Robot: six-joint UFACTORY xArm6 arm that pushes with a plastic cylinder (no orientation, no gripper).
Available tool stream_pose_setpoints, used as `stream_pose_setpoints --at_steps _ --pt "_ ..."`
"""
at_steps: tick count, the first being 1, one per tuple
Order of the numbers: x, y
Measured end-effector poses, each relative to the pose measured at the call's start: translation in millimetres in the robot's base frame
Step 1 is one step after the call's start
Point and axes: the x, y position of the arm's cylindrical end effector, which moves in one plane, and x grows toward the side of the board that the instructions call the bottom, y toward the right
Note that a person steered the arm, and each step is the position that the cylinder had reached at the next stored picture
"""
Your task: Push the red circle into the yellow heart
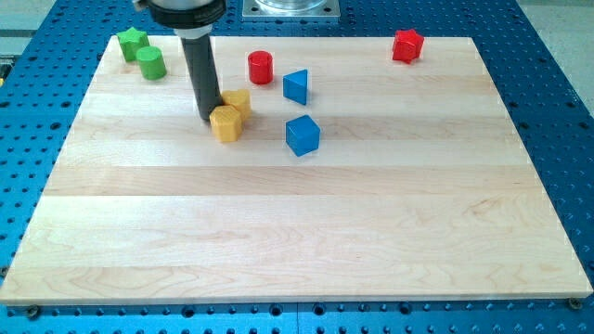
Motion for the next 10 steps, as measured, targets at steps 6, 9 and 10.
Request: stream_pose_setpoints --at_steps 6,9,10 --pt "-109.1 5.7" --pt "-105.9 6.7" --pt "-100.6 12.2"
